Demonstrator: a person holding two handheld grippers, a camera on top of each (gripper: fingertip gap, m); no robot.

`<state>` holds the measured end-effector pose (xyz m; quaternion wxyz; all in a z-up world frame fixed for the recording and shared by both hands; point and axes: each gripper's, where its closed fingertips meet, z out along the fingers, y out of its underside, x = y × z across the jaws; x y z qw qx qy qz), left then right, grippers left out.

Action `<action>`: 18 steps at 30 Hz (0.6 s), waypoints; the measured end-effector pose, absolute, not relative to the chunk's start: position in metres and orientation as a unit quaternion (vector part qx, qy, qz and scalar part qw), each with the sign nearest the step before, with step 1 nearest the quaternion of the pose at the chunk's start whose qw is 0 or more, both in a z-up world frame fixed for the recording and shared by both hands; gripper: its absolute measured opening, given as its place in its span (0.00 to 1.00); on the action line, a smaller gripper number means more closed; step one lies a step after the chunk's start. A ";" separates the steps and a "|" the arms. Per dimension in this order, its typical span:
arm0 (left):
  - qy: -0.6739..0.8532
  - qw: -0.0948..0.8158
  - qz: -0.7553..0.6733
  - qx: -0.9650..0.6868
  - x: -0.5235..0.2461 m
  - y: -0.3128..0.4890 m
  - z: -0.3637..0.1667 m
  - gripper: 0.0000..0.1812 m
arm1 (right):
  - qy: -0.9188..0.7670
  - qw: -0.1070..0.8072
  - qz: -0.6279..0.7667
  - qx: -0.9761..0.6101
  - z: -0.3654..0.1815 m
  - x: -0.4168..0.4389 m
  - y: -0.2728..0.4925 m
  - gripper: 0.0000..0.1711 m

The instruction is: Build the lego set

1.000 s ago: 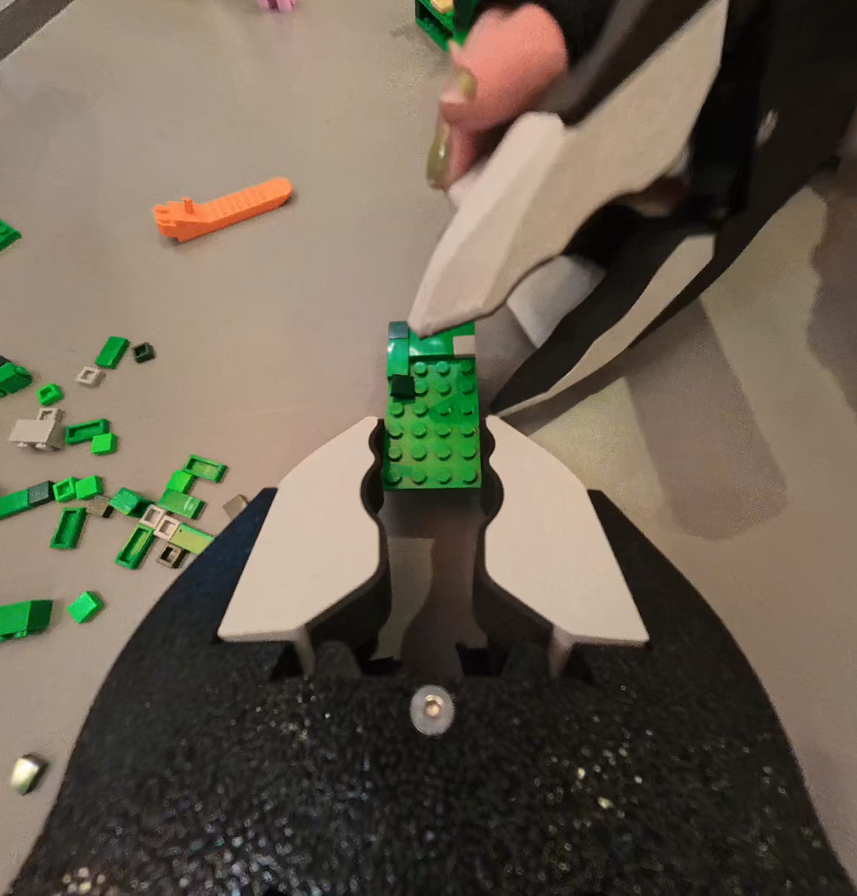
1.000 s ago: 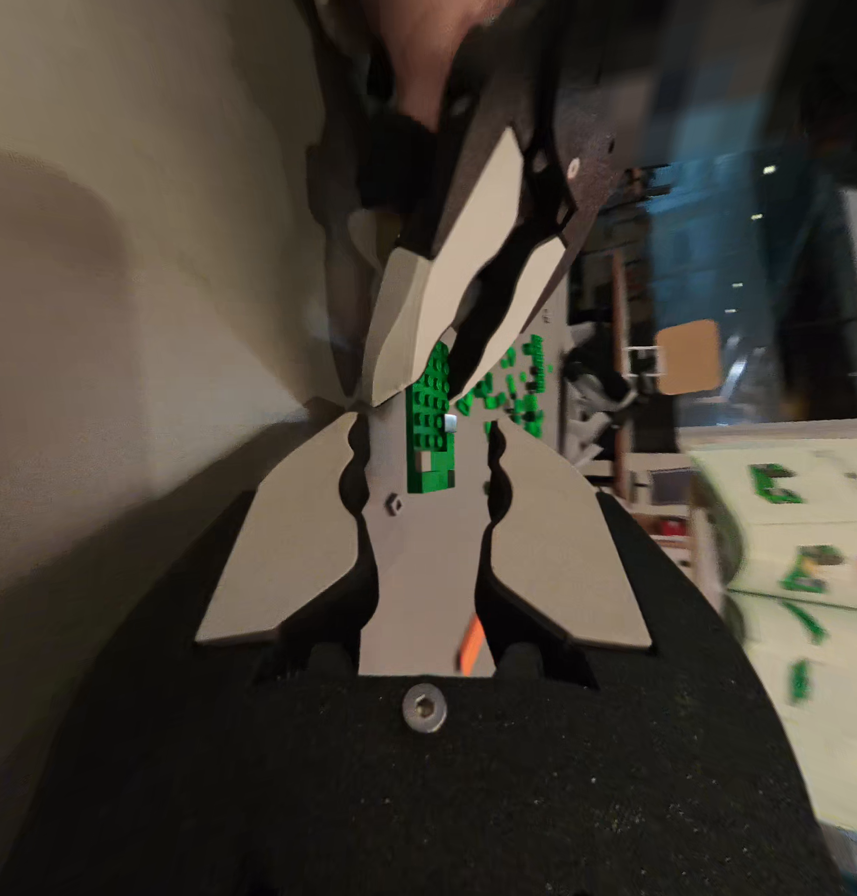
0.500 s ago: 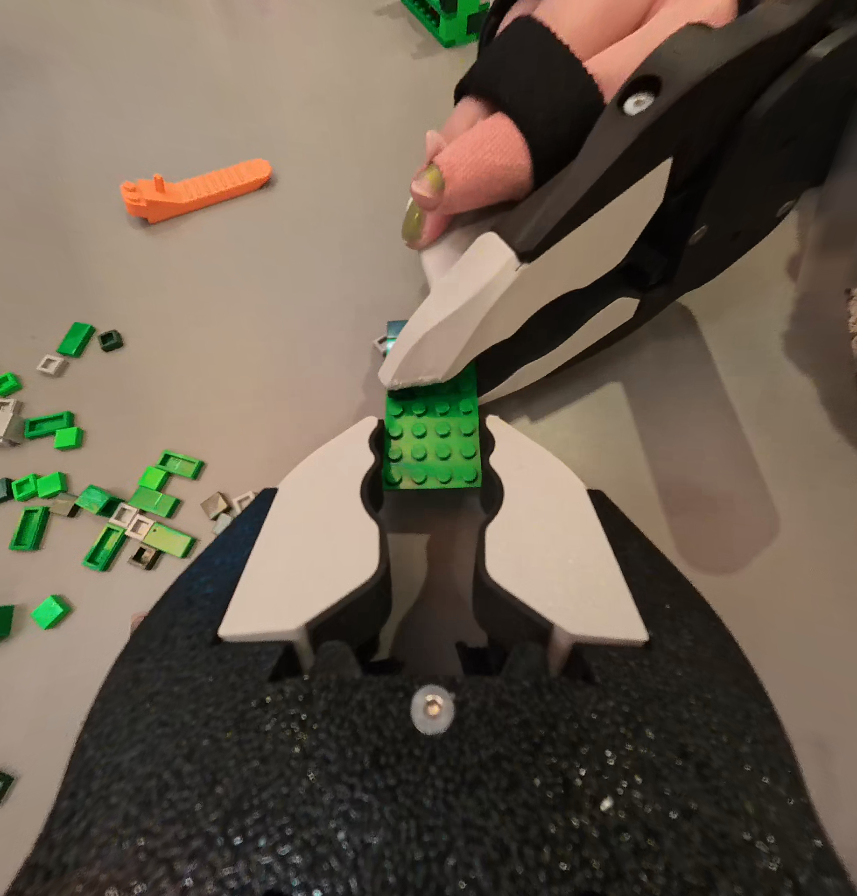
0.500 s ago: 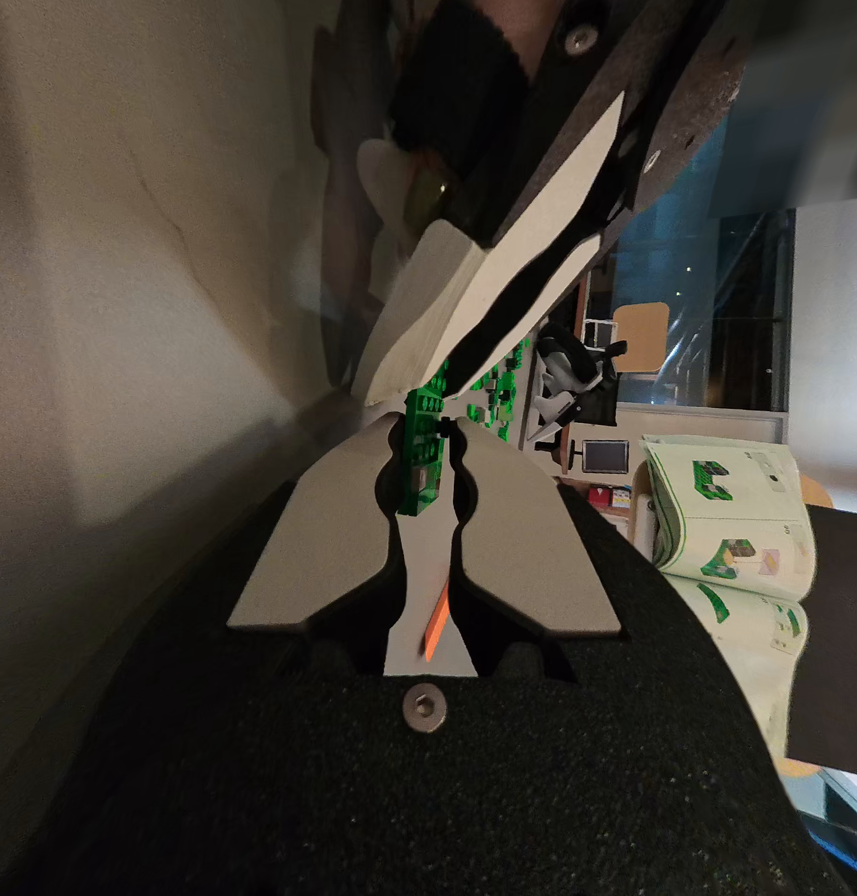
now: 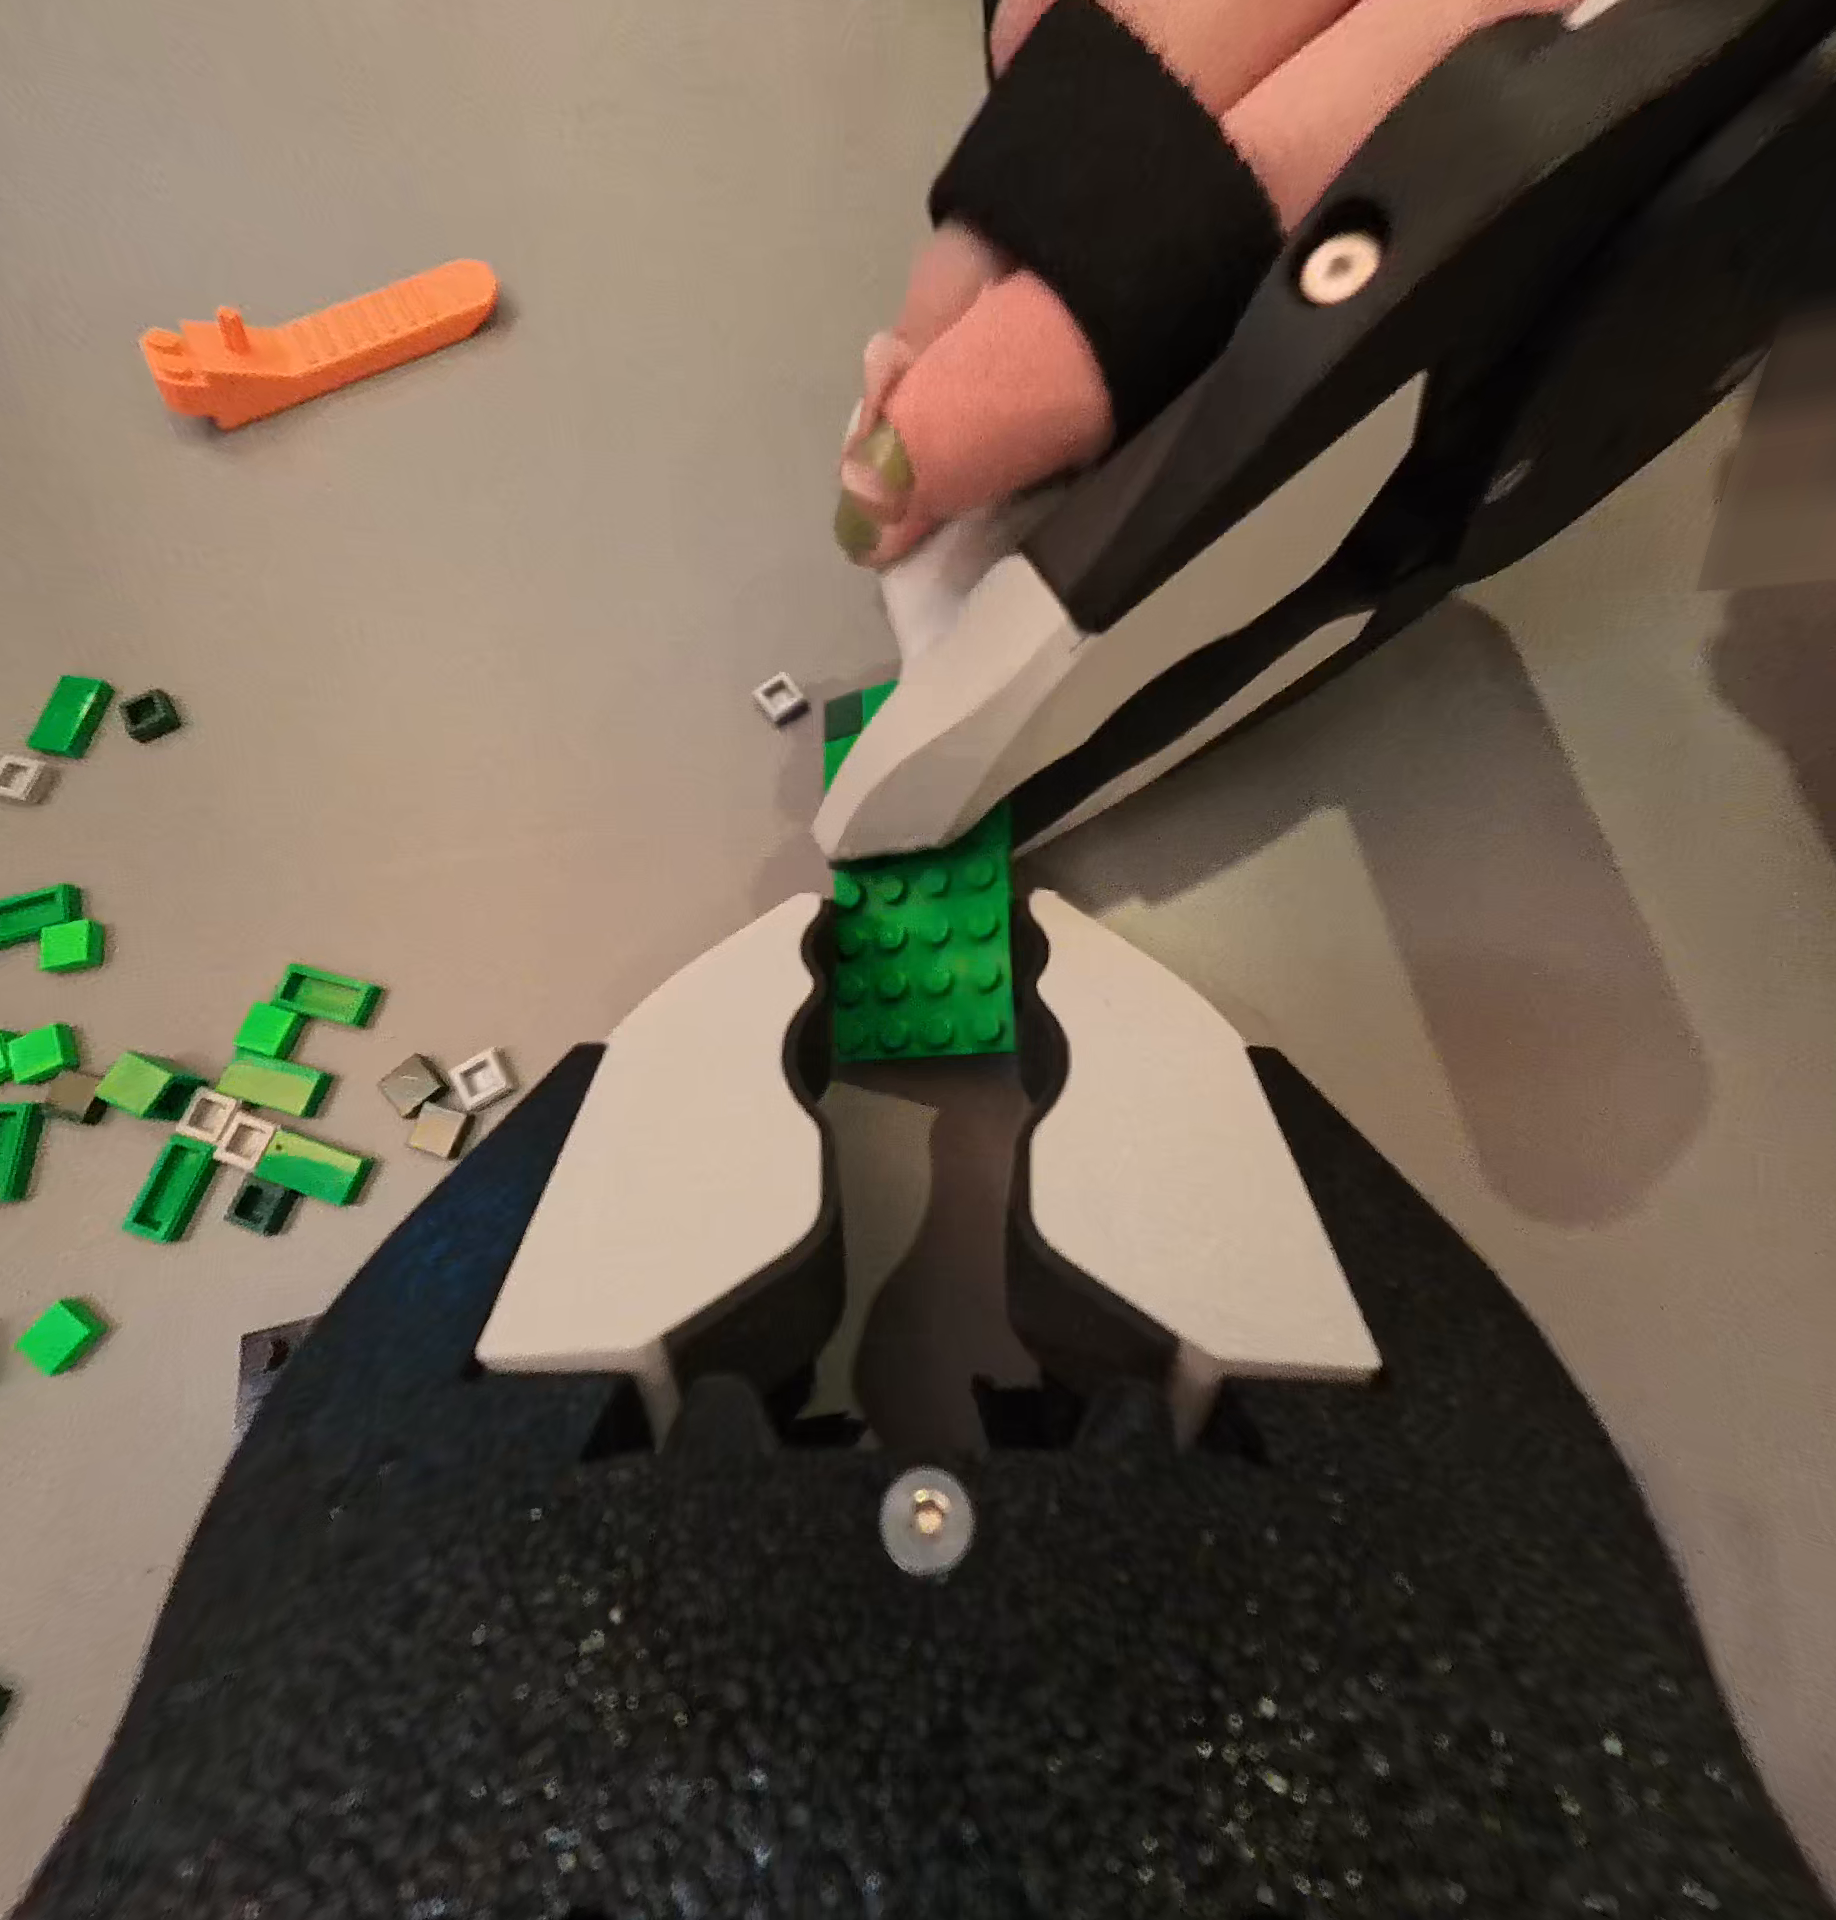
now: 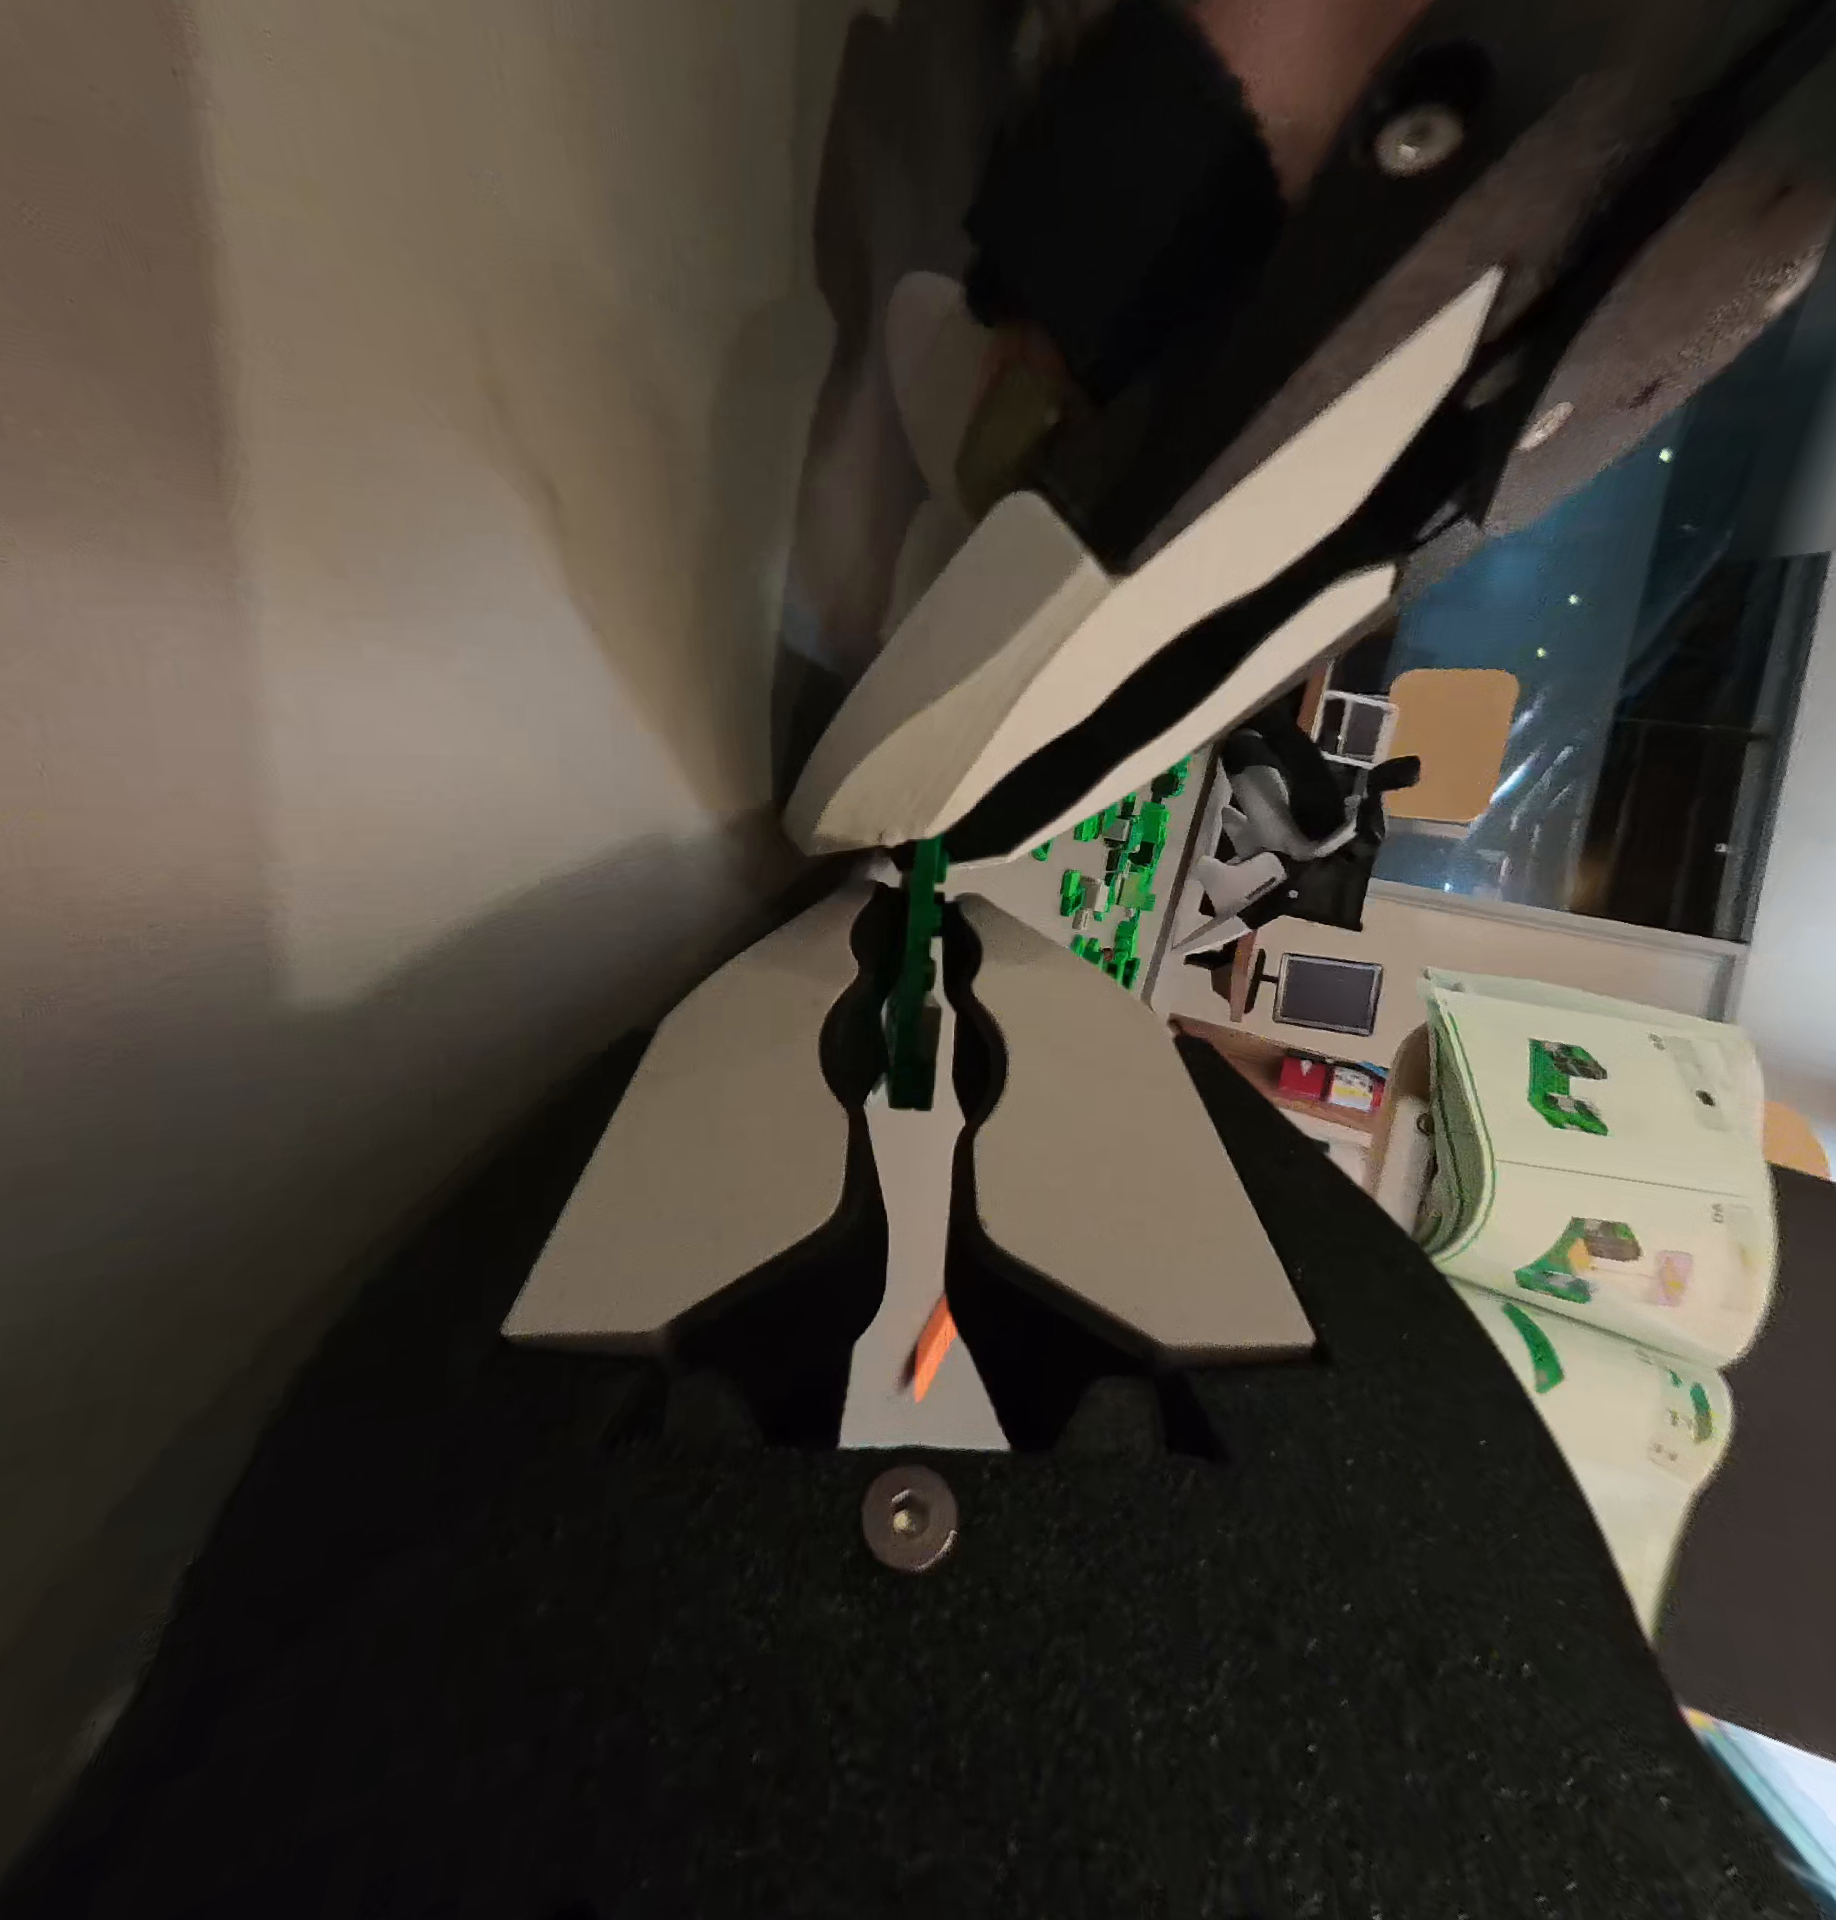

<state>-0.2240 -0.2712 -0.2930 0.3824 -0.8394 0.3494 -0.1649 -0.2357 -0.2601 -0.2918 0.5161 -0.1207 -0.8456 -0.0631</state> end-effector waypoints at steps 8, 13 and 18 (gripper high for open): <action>0.374 0.425 -0.139 -0.812 -0.221 -0.268 -0.283 0.26 | -0.843 0.514 -0.001 -0.159 -0.288 -0.235 -0.256 0.04; 0.459 0.467 0.000 -0.756 -0.228 -0.262 -0.277 0.19 | -0.822 0.517 0.094 -0.218 -0.273 -0.234 -0.251 0.04; 0.500 0.533 0.110 -0.674 -0.228 -0.257 -0.256 0.03 | -0.815 0.522 0.132 -0.213 -0.264 -0.232 -0.258 0.04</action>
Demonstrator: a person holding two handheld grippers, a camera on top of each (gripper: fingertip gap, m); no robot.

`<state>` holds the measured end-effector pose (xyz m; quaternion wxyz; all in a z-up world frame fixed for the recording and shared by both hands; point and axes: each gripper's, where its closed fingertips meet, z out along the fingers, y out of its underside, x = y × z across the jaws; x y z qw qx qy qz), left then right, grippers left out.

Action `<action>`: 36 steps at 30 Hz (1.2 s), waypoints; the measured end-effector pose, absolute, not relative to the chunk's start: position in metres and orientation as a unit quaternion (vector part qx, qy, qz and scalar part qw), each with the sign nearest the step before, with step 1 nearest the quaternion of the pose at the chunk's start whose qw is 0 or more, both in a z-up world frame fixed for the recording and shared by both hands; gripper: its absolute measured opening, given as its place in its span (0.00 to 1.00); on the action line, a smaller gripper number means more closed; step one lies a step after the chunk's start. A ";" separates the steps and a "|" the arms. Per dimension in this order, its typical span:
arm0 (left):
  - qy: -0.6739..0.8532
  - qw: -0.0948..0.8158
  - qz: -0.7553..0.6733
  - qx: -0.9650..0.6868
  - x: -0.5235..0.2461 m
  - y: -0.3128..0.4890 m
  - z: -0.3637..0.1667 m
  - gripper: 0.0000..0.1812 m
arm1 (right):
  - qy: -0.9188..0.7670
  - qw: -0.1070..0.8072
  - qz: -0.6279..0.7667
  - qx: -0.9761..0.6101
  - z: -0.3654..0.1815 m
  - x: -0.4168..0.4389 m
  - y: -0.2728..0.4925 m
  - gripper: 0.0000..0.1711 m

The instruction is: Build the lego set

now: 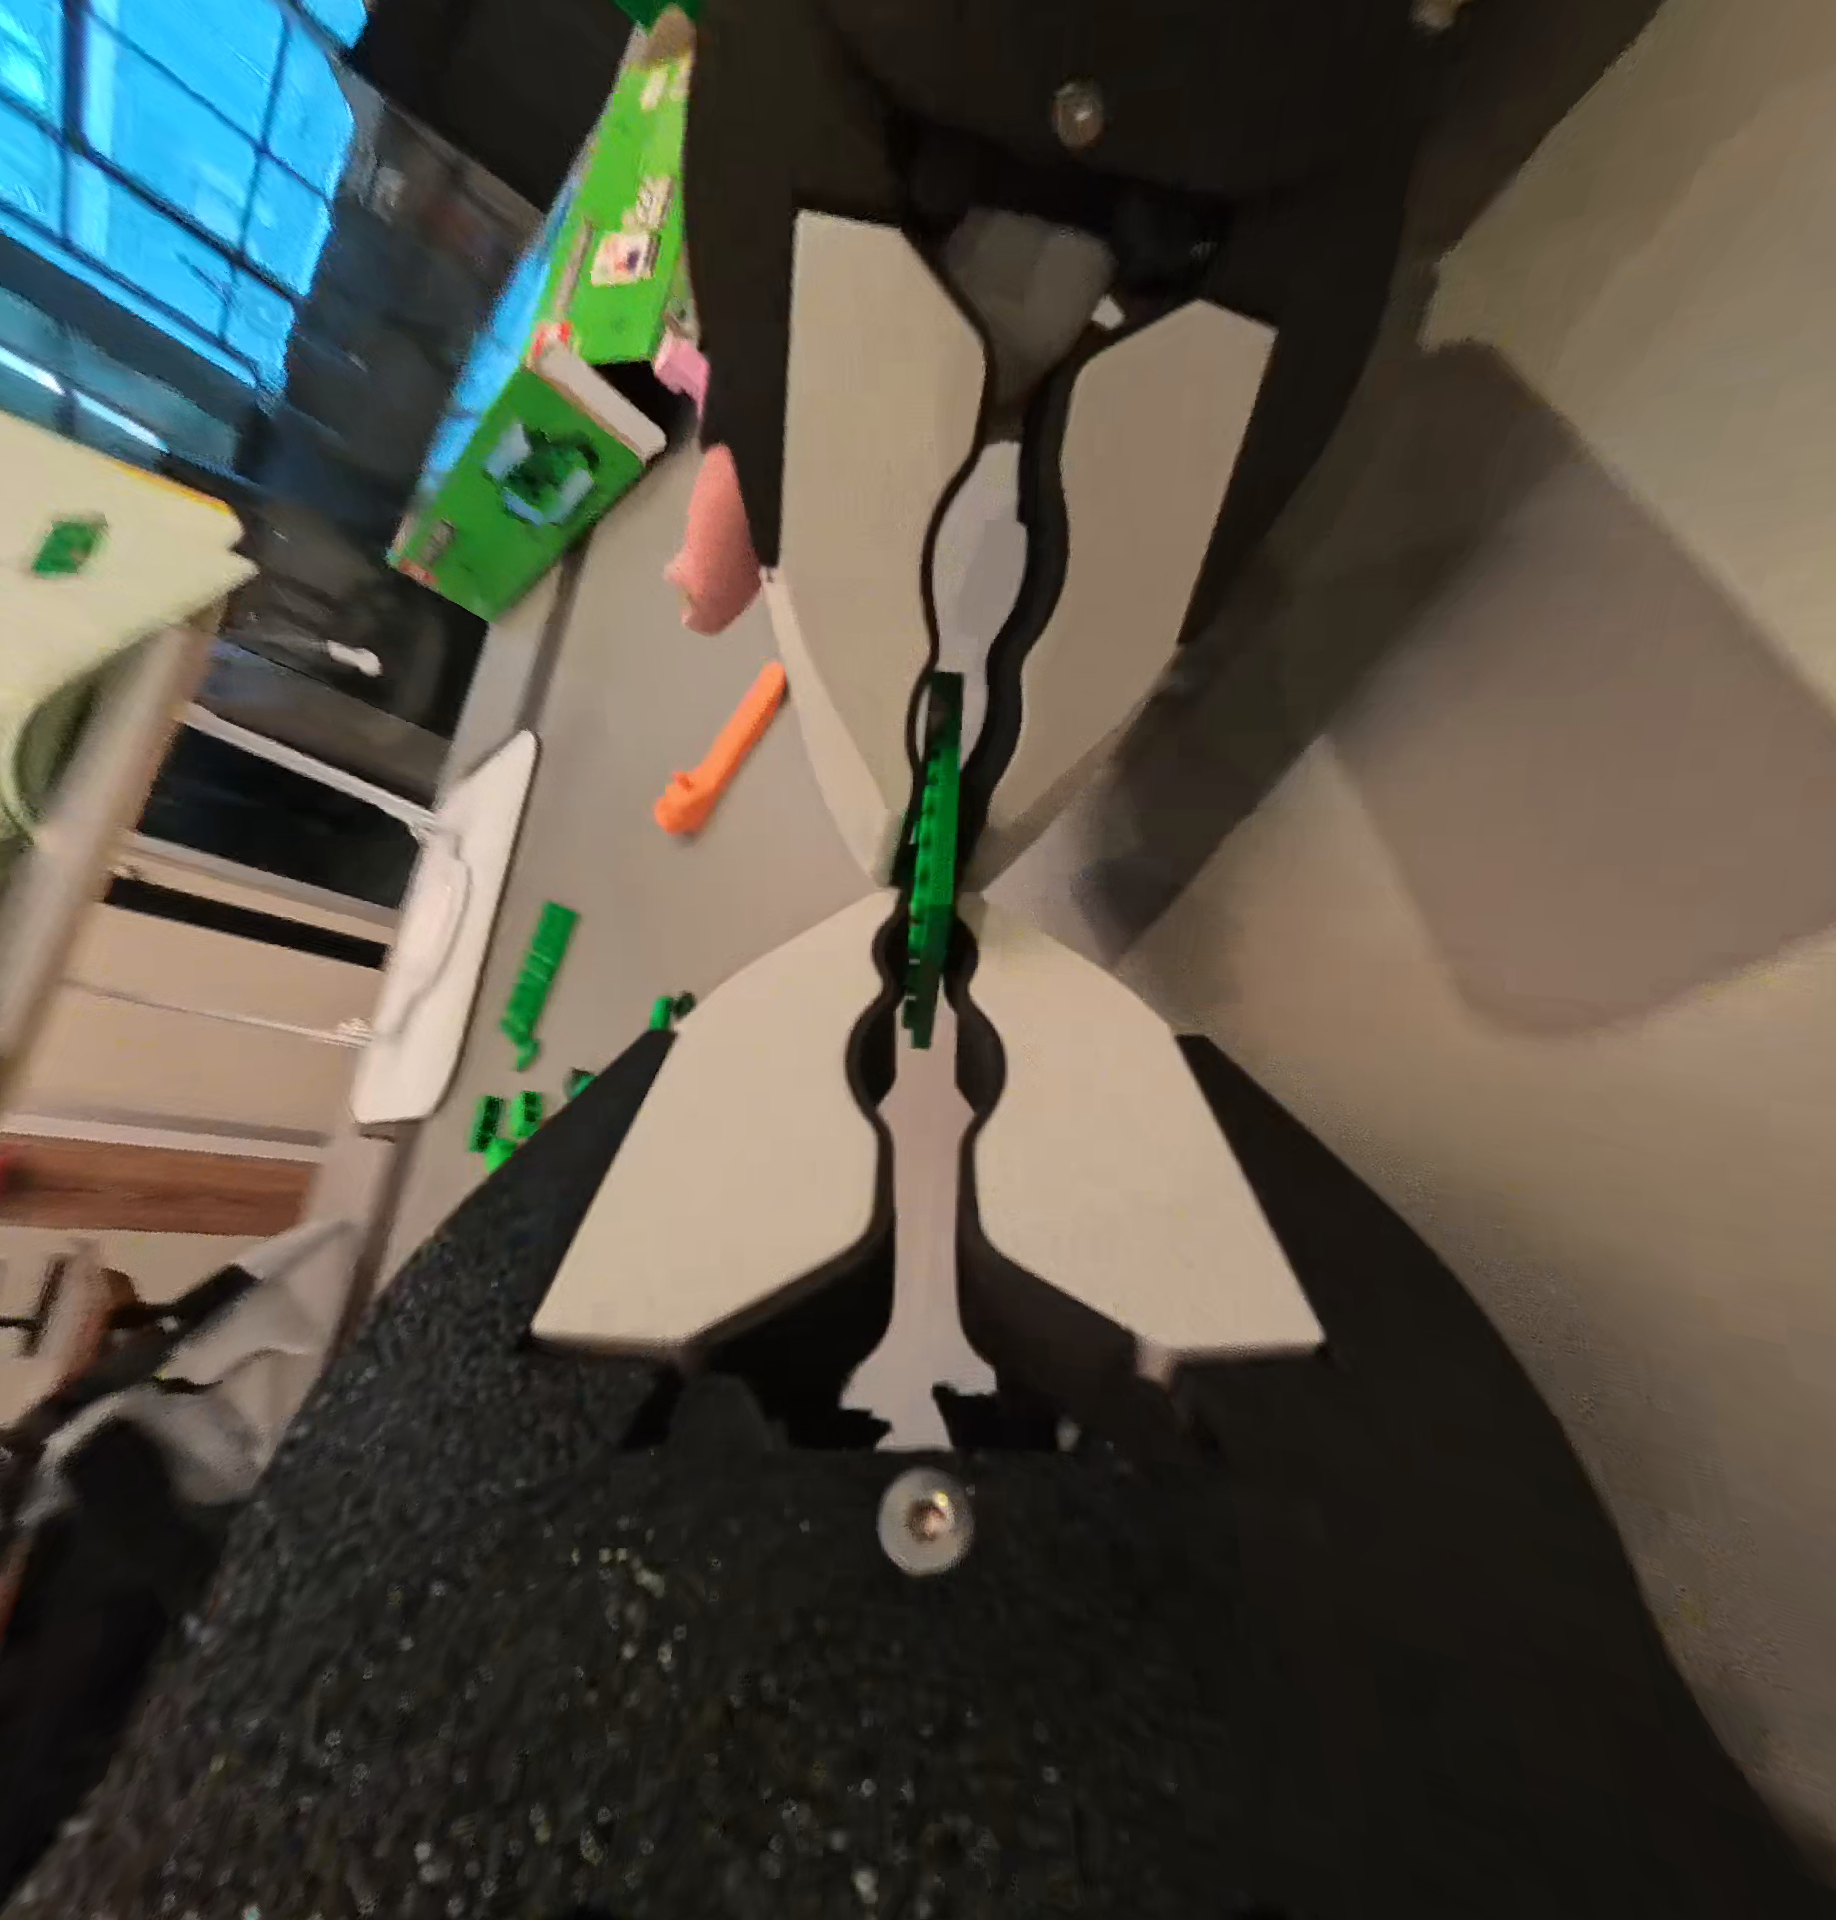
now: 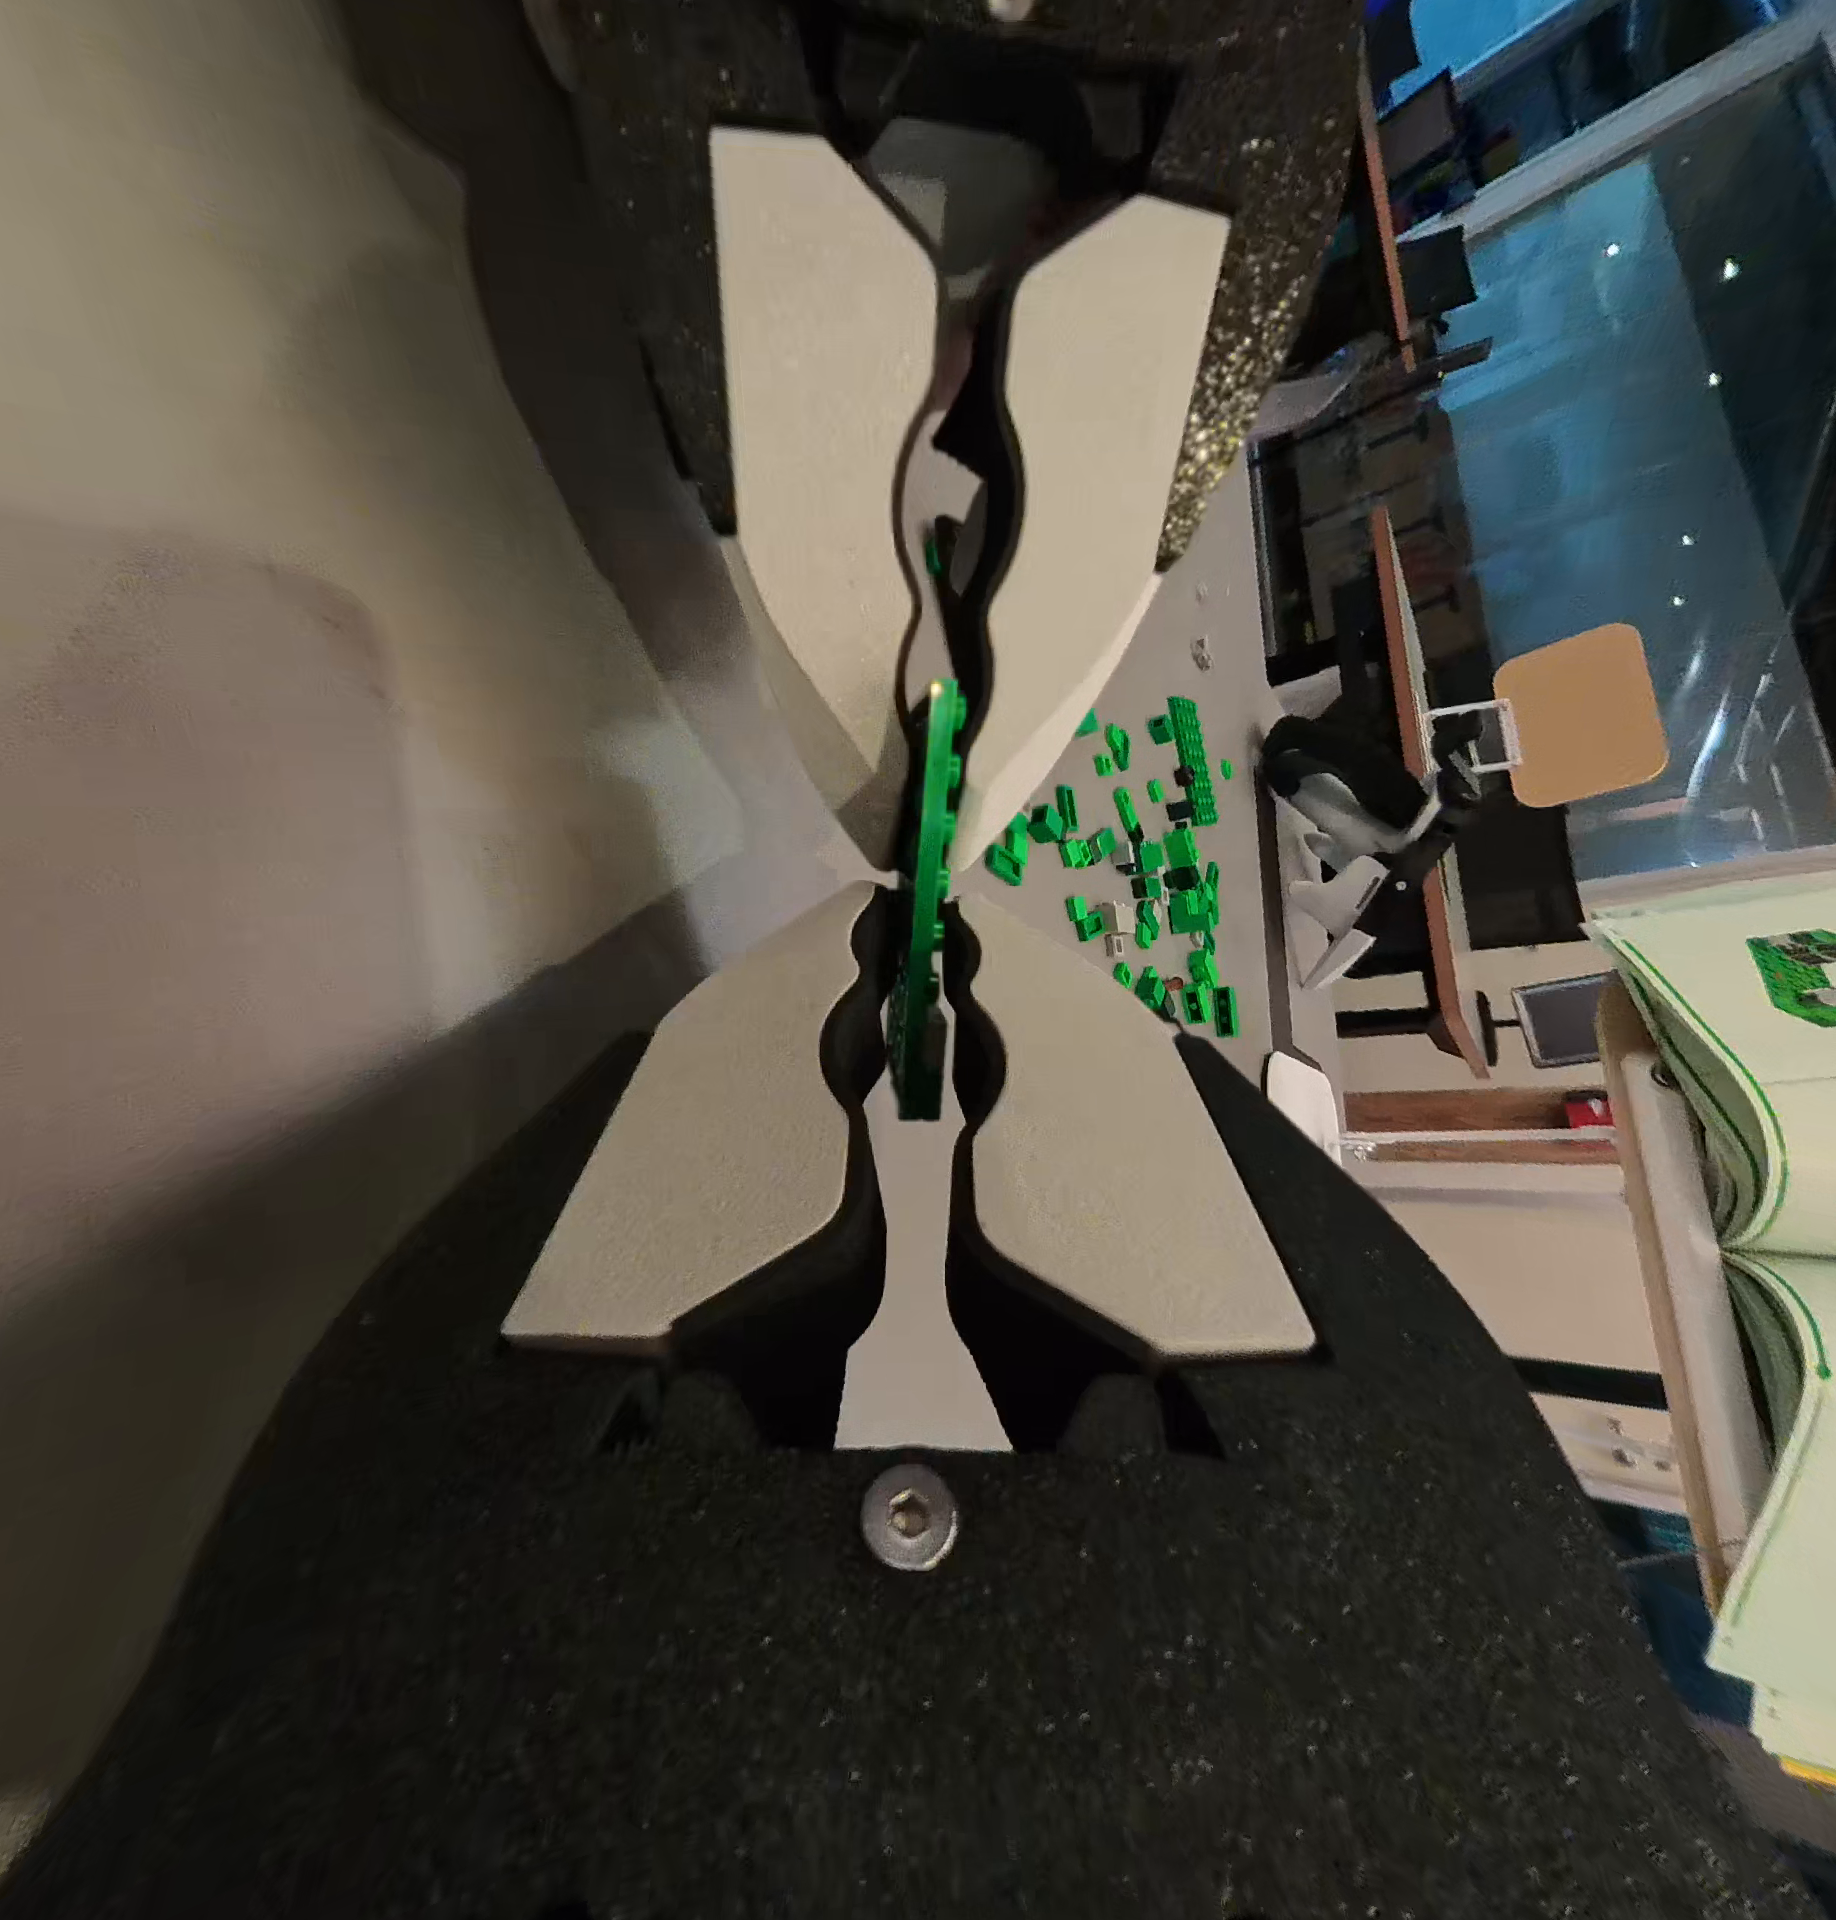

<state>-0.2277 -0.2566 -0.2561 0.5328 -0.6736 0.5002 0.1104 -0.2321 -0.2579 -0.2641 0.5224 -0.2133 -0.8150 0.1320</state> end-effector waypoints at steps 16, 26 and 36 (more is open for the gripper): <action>0.553 0.538 0.129 -0.623 -0.209 -0.265 -0.255 0.02 | -0.857 0.462 0.167 -0.158 -0.259 -0.213 -0.269 0.05; 0.569 0.545 0.141 -0.600 -0.201 -0.270 -0.252 0.03 | -0.861 0.442 0.208 -0.146 -0.255 -0.206 -0.275 0.05; 0.571 0.550 0.164 -0.587 -0.206 -0.268 -0.247 0.02 | -0.838 0.483 0.202 -0.153 -0.249 -0.212 -0.275 0.07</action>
